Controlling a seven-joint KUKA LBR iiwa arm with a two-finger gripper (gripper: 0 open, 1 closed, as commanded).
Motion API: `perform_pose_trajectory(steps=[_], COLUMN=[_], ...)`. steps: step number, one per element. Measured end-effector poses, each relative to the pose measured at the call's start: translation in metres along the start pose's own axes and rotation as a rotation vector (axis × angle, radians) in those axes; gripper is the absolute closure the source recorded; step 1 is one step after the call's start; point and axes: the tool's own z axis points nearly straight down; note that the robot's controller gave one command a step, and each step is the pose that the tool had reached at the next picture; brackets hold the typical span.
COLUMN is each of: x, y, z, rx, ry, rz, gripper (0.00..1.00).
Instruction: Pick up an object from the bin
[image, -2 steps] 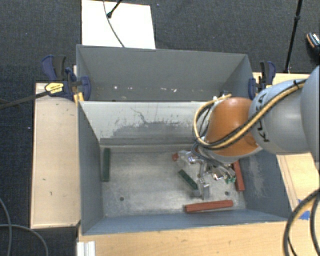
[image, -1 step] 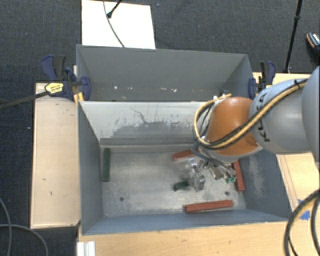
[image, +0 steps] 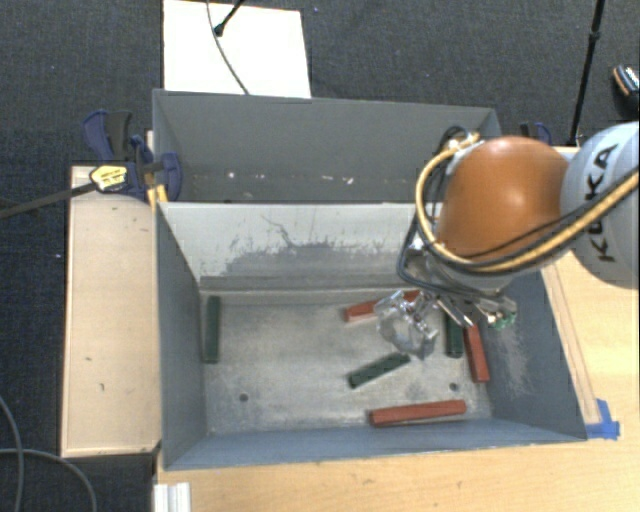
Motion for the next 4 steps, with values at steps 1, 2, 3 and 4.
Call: perform_pose_trajectory(steps=[1,2,3,4], x=[0.001,0.007,0.006,-0.049], y=[0.000,0.008,0.007,0.022], z=[0.003,0.135,0.132,-0.033], rx=[-0.003,-0.008,-0.005,0.001], ry=[0.005,0.008,0.005,-0.004], rz=[0.001,-0.272,-0.273,-0.199], gripper=[0.00,0.00,1.00,1.00])
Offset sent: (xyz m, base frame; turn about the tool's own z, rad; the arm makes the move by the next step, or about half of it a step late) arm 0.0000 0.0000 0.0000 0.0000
